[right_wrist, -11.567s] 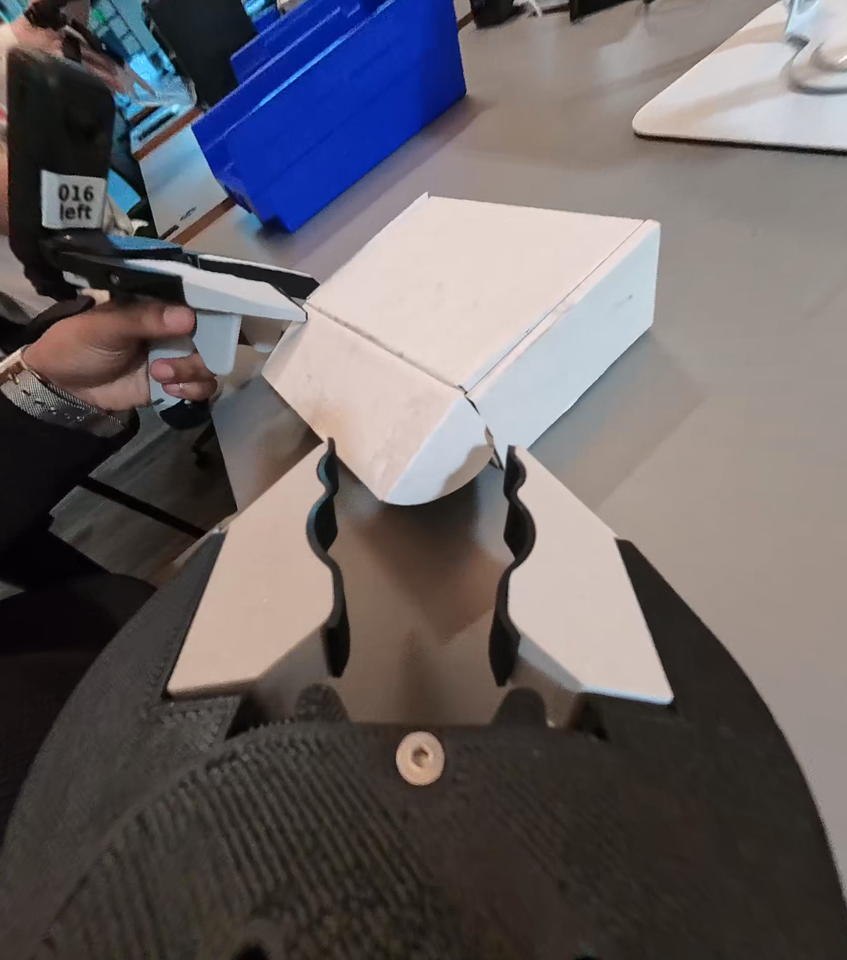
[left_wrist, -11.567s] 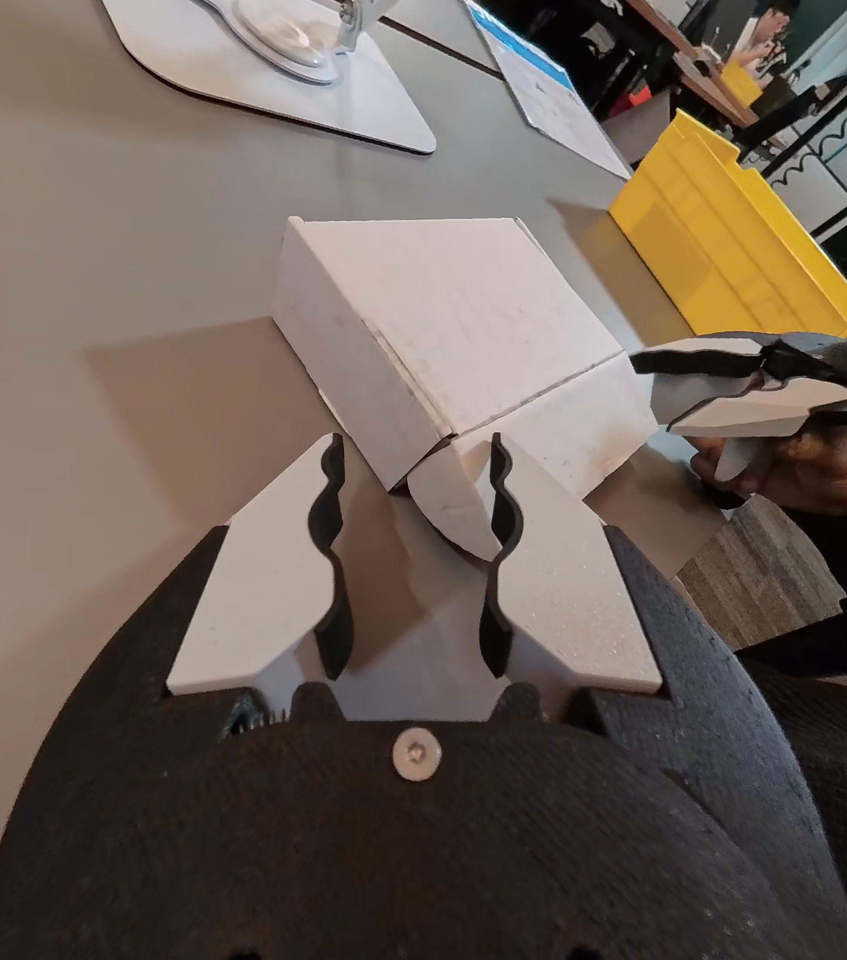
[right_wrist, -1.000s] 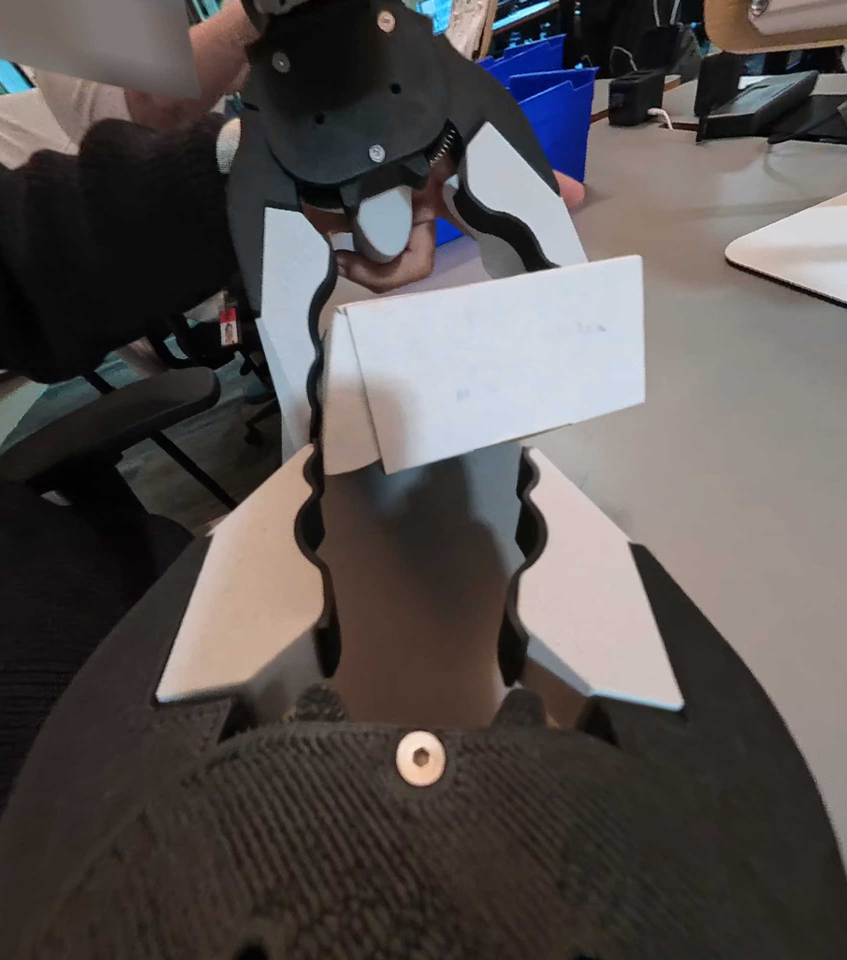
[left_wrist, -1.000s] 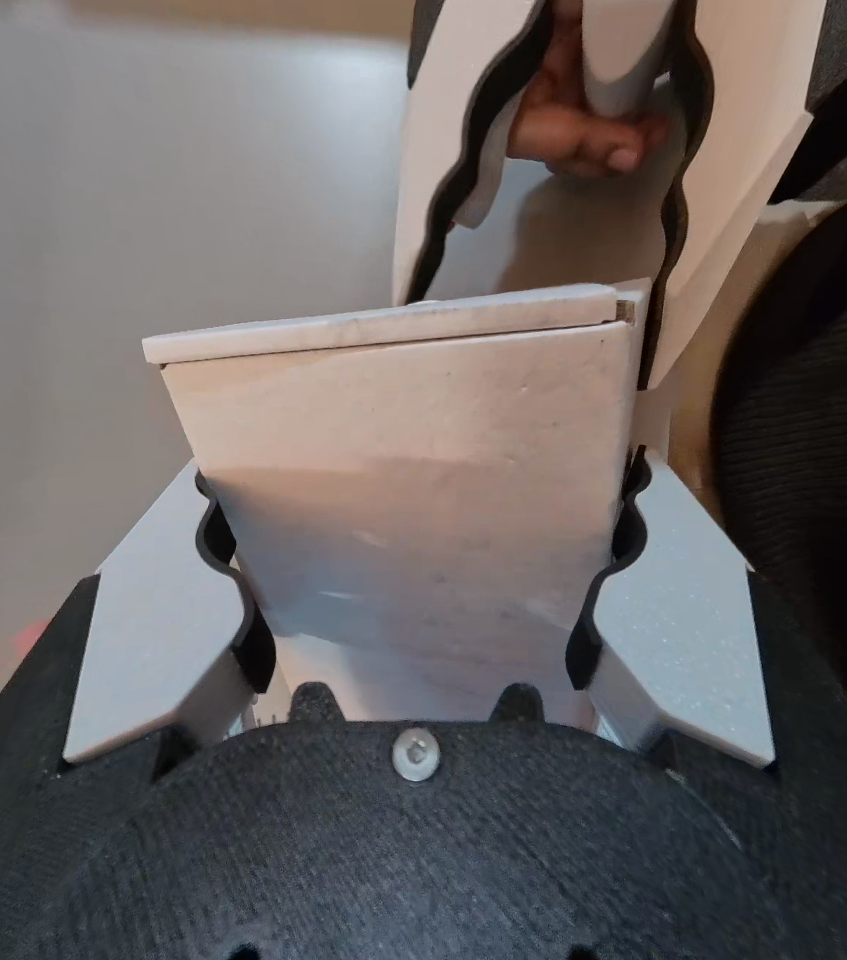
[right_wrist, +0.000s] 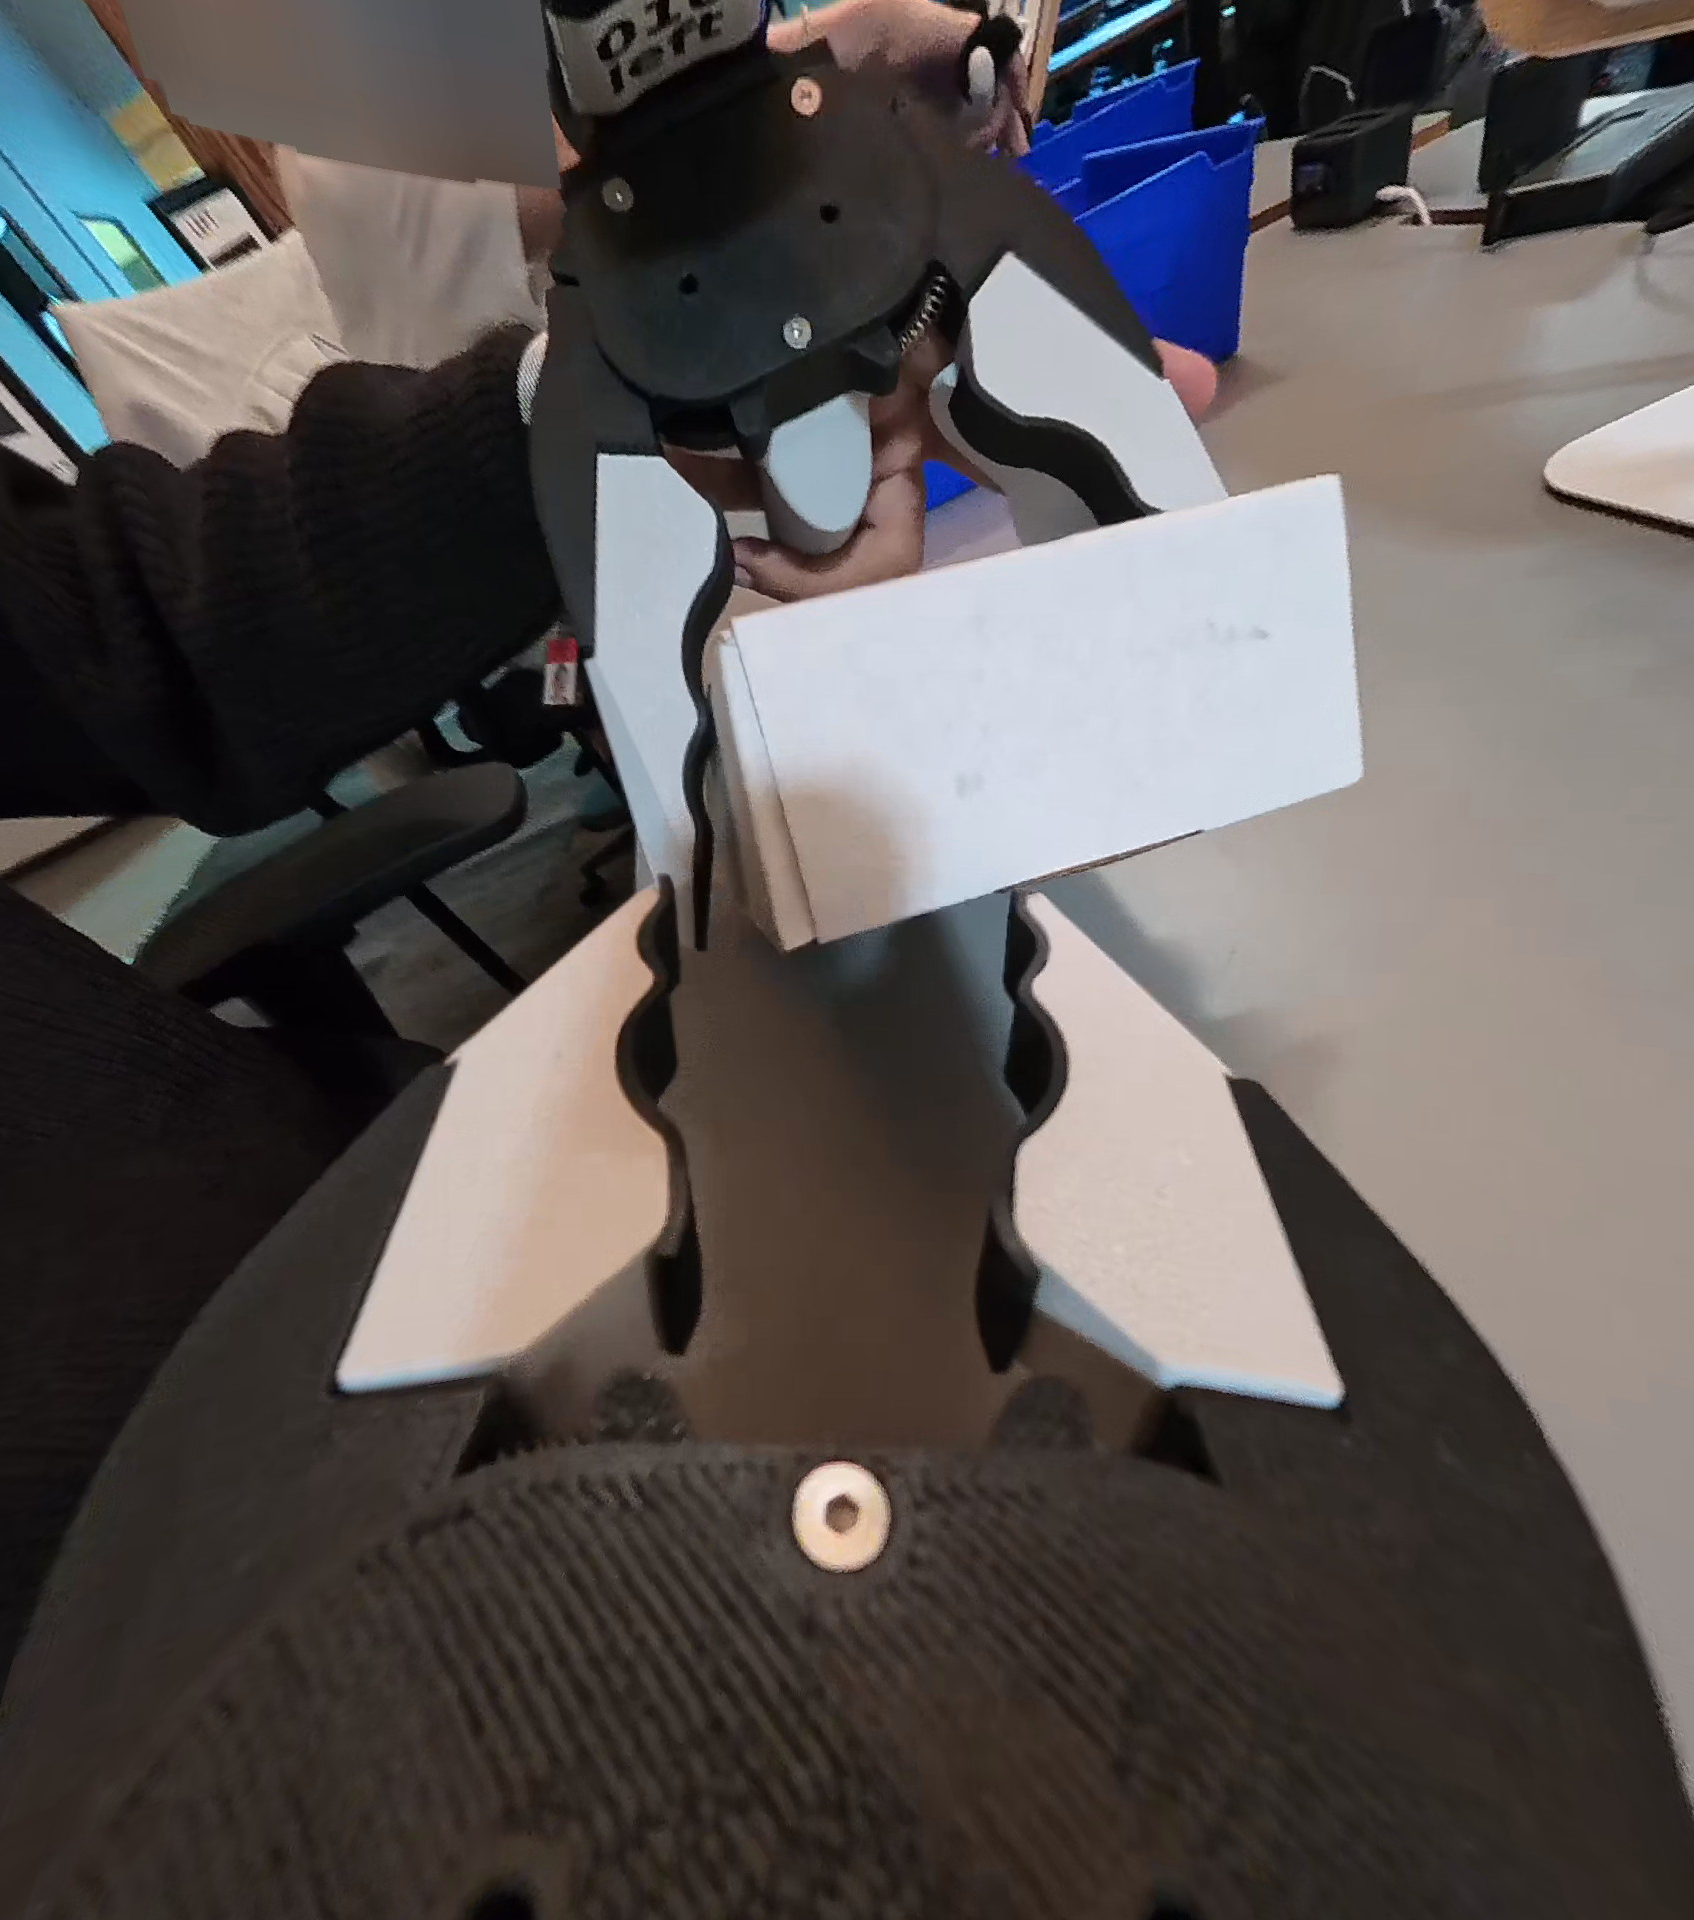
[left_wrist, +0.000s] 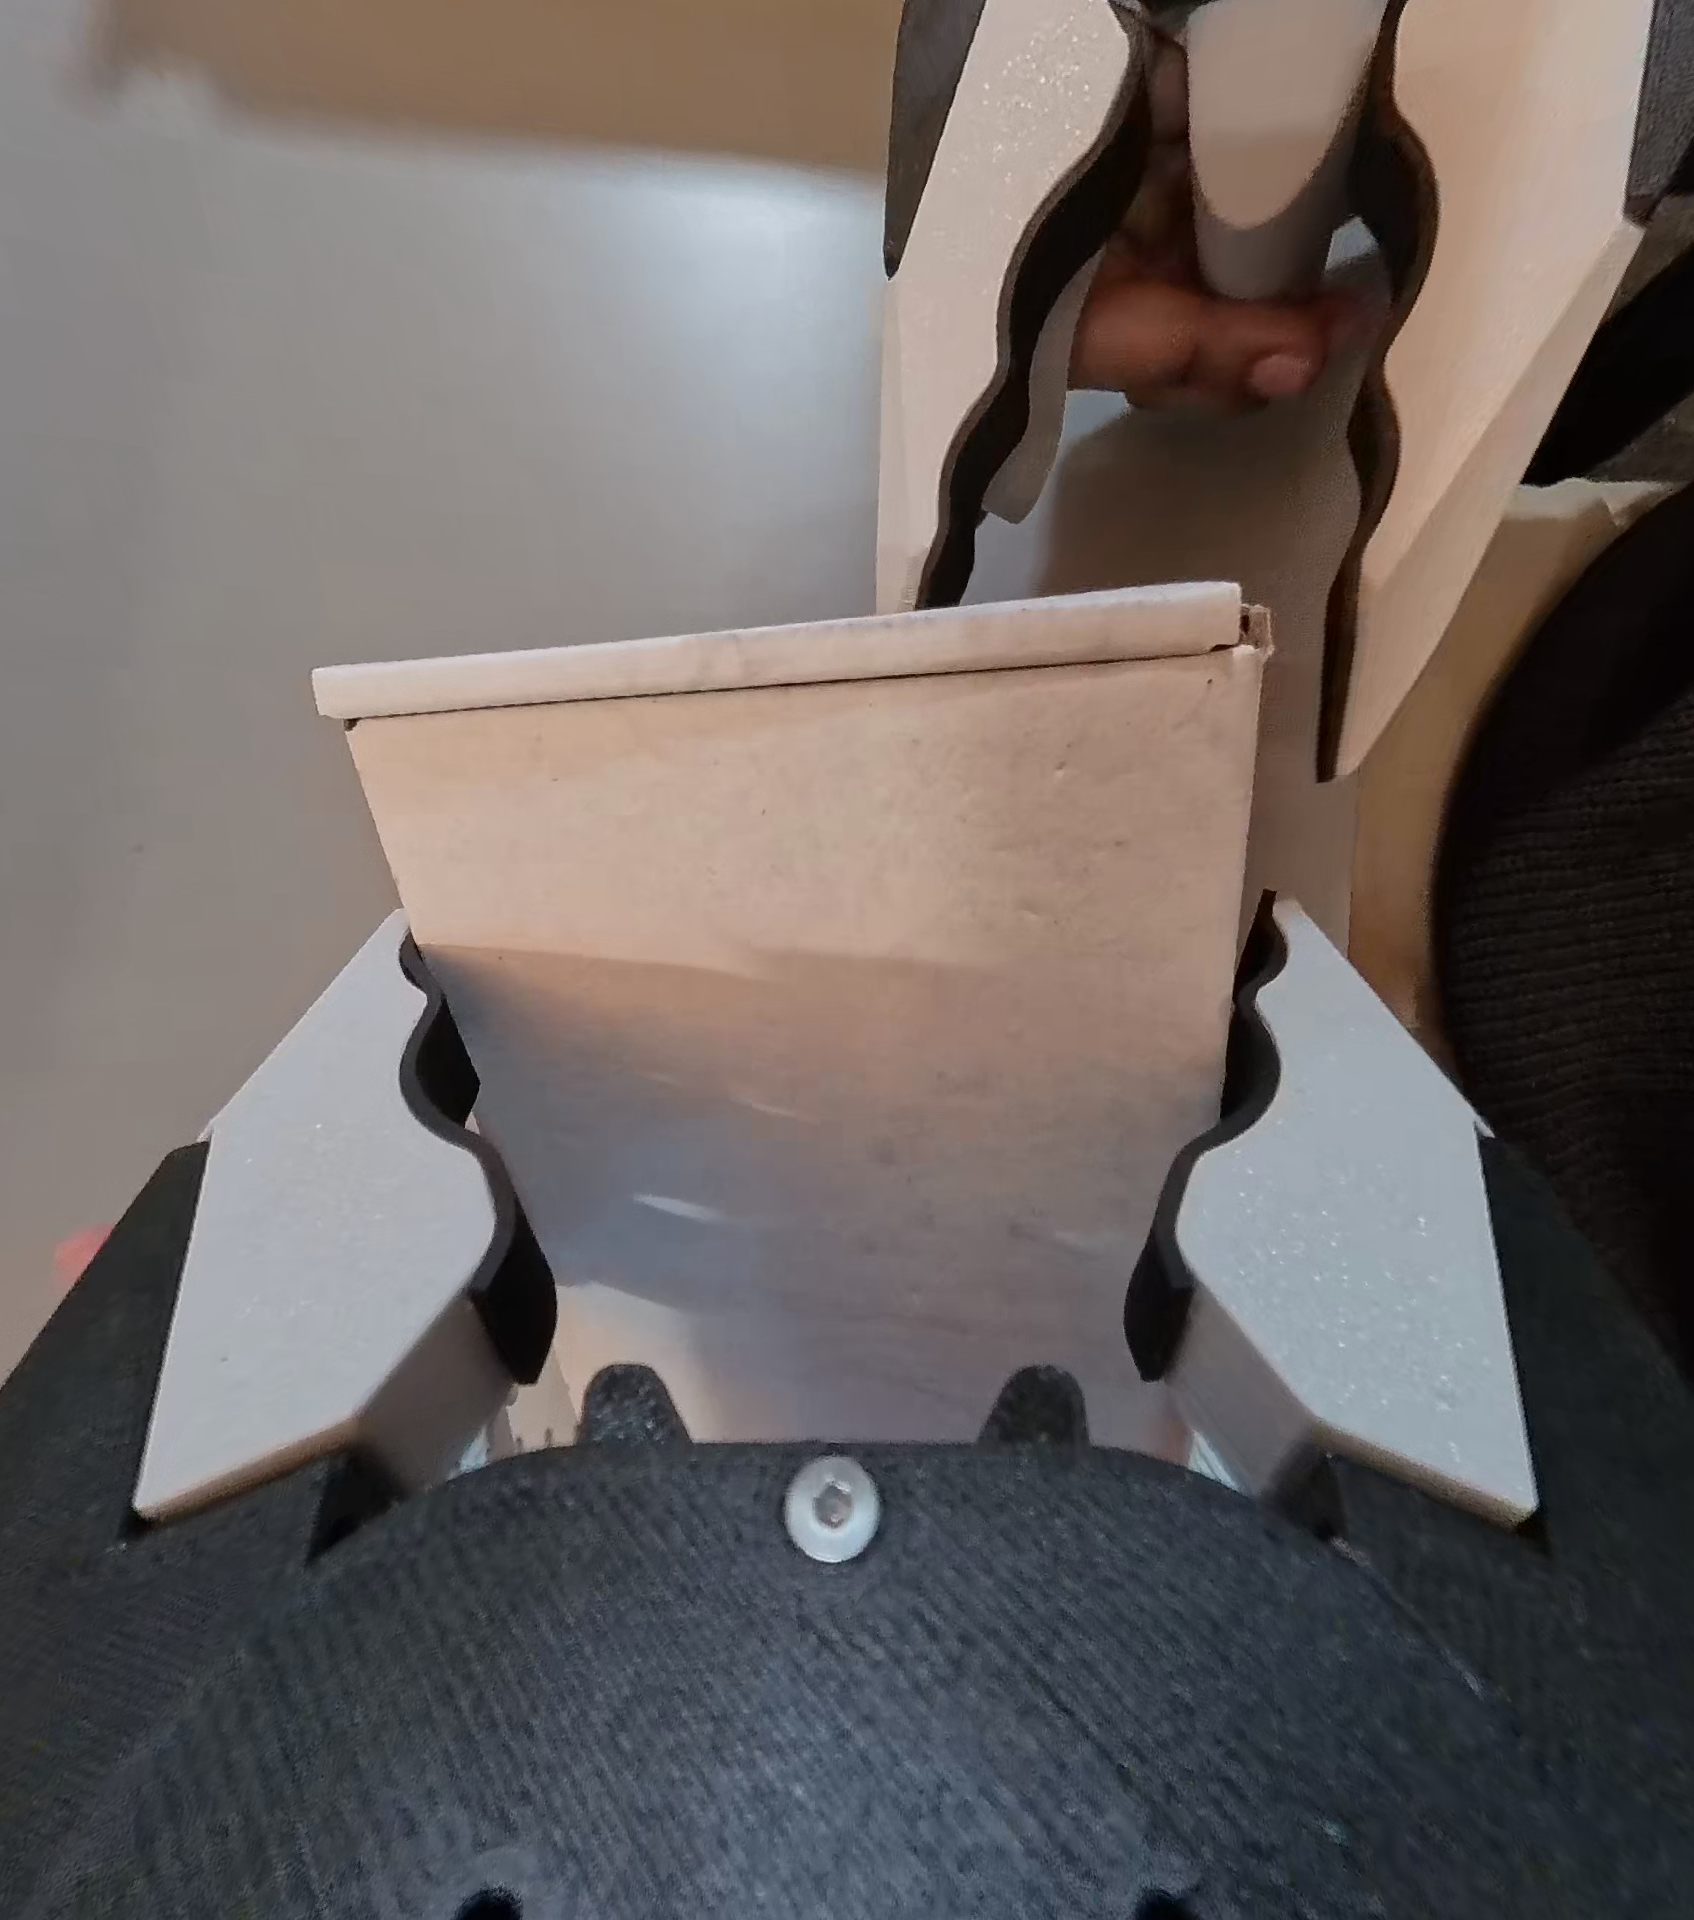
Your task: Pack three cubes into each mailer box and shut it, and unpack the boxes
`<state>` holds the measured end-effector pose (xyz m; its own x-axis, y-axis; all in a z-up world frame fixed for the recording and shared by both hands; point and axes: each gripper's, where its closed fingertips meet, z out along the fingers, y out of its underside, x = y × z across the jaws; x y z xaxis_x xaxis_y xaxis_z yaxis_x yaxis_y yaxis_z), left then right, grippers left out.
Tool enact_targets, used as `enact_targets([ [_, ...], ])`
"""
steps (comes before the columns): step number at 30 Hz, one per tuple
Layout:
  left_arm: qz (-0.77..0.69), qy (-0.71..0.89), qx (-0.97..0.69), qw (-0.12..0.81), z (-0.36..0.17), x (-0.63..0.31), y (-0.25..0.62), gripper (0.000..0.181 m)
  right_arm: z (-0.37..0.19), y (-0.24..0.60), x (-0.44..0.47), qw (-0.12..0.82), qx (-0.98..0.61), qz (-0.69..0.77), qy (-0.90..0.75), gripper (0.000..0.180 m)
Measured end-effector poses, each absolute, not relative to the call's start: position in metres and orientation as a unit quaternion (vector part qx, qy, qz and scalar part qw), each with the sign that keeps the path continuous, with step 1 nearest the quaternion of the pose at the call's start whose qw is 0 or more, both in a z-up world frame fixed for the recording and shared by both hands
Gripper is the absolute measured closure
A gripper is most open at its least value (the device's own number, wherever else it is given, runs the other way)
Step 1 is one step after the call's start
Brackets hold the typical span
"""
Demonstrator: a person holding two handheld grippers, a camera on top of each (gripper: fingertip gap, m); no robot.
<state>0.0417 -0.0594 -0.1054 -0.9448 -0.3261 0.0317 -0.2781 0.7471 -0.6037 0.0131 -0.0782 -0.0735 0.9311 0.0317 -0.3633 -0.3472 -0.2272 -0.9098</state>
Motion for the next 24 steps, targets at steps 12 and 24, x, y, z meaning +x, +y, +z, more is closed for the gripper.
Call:
enact_targets([
  [12, -0.329, 0.931, -0.155, 0.037, -0.103, 0.041, -0.062, 0.036, -0.072, -0.083, 0.011, 0.606, -0.771, 0.176, 0.091, 0.153],
  [24, -0.377, 0.902, -0.198, 0.064, -0.091, 0.058, -0.059, 0.036, -0.060, -0.084, 0.021, 0.639, -0.740, 0.174, 0.117, 0.152],
])
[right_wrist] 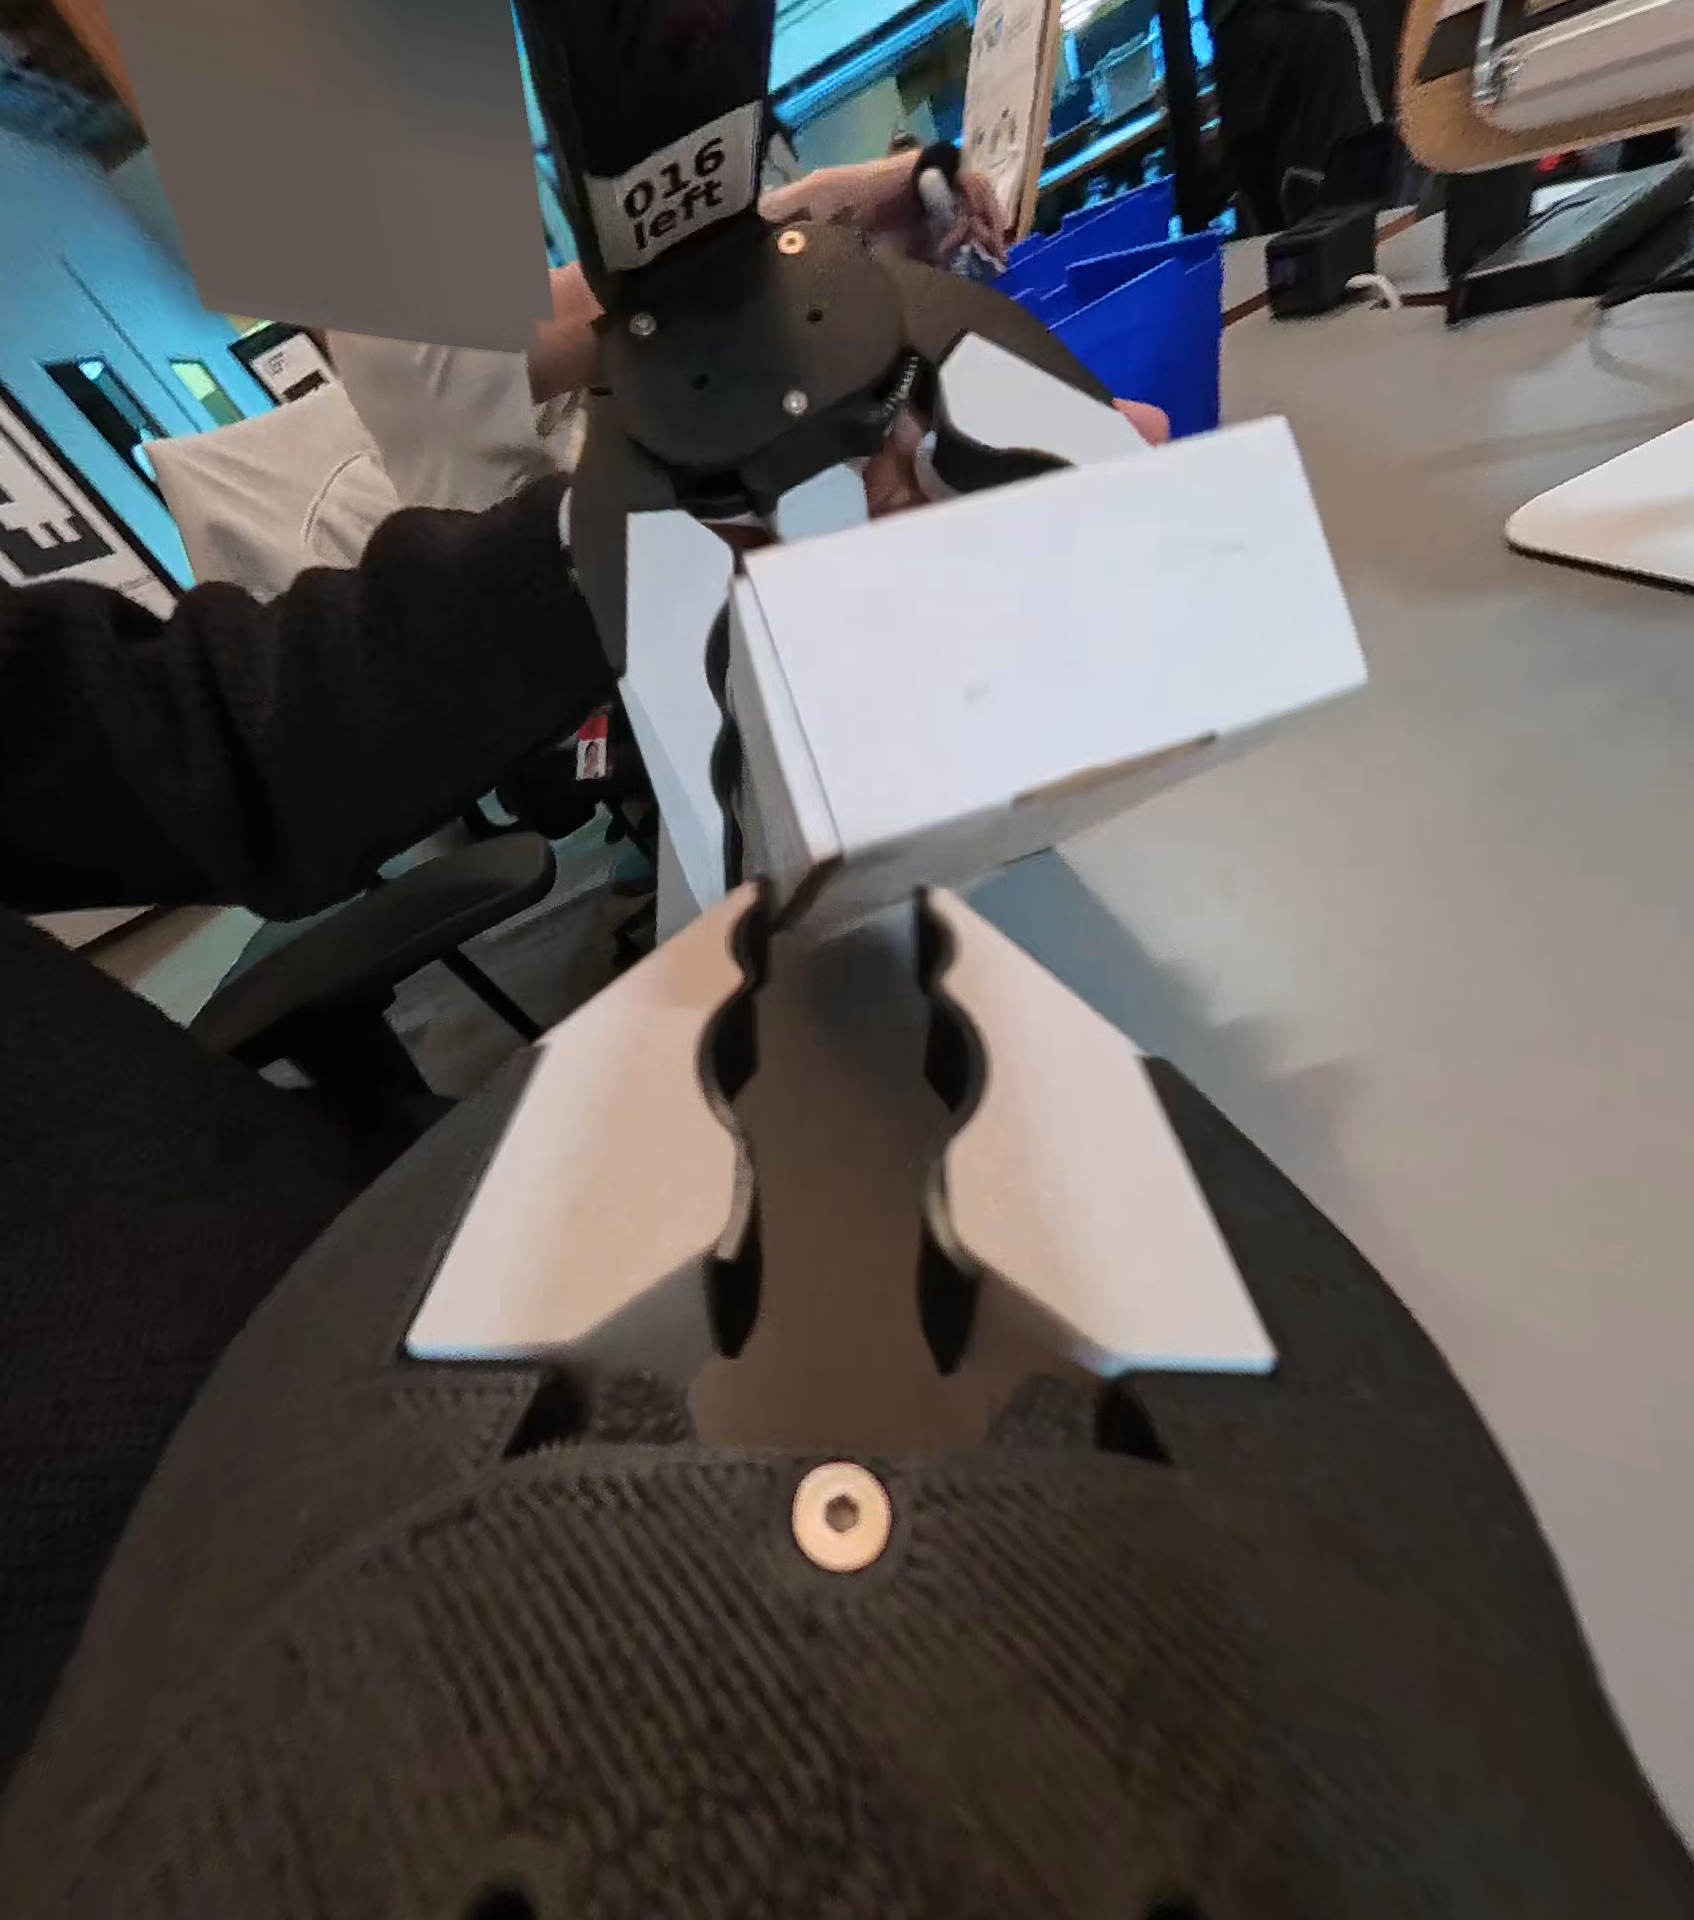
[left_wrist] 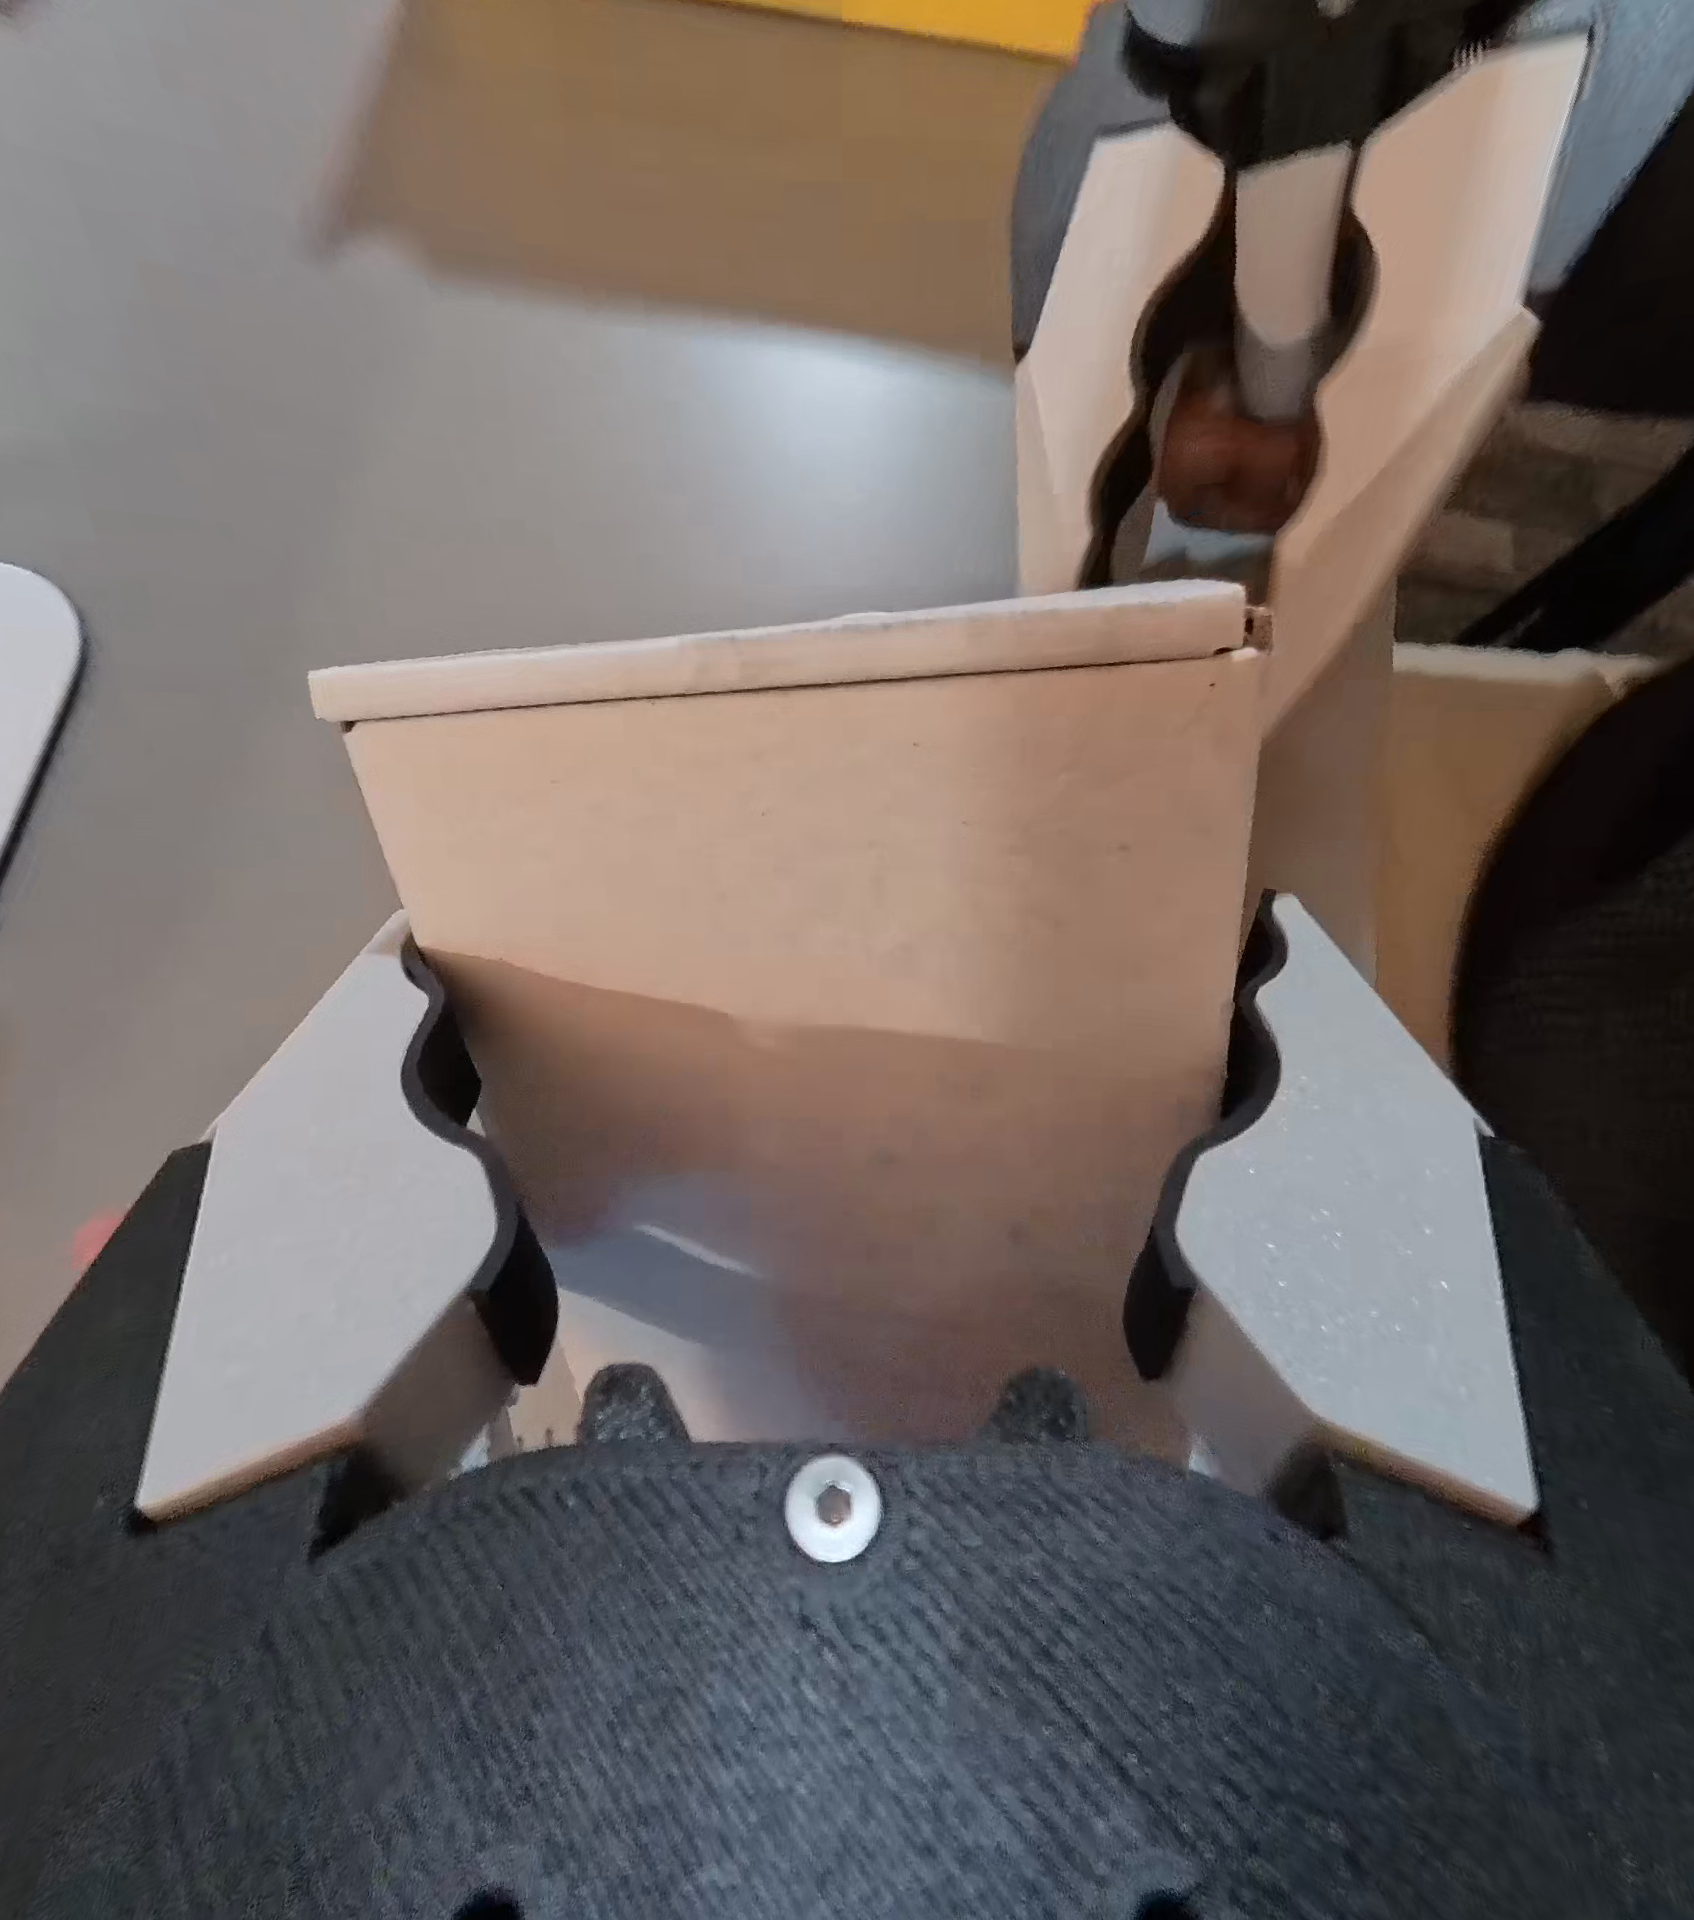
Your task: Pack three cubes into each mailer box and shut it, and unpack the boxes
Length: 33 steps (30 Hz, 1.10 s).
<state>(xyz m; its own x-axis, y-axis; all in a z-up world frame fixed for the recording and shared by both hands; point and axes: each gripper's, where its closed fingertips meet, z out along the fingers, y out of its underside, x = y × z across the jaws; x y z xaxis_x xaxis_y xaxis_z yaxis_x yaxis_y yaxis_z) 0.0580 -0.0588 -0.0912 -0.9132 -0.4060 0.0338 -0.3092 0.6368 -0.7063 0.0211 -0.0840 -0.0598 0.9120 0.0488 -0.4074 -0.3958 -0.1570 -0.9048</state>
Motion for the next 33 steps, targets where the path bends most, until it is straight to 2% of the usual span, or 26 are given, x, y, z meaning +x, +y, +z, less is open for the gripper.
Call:
enact_targets([
  [2, -0.403, 0.882, -0.233, 0.070, -0.085, 0.068, -0.055, 0.037, -0.062, -0.086, 0.027, 0.638, -0.739, 0.169, 0.135, 0.122],
  [4, -0.426, 0.857, -0.278, 0.077, -0.079, 0.080, -0.049, 0.036, -0.065, -0.085, 0.033, 0.636, -0.735, 0.172, 0.158, 0.103],
  [8, -0.482, 0.792, -0.365, 0.080, -0.064, 0.101, -0.033, 0.038, -0.073, -0.079, 0.033, 0.623, -0.739, 0.183, 0.180, 0.083],
  [18, -0.571, 0.710, -0.412, 0.012, -0.054, 0.100, -0.046, 0.038, -0.094, -0.049, 0.012, 0.584, -0.760, 0.219, 0.182, 0.075],
  [25, -0.667, 0.613, -0.418, -0.066, -0.035, 0.088, -0.056, 0.038, -0.086, -0.034, 0.016, 0.605, -0.734, 0.244, 0.186, 0.042],
  [33, -0.671, 0.621, -0.401, -0.057, -0.030, 0.082, -0.062, 0.039, -0.084, -0.034, 0.011, 0.608, -0.743, 0.229, 0.164, 0.053],
])
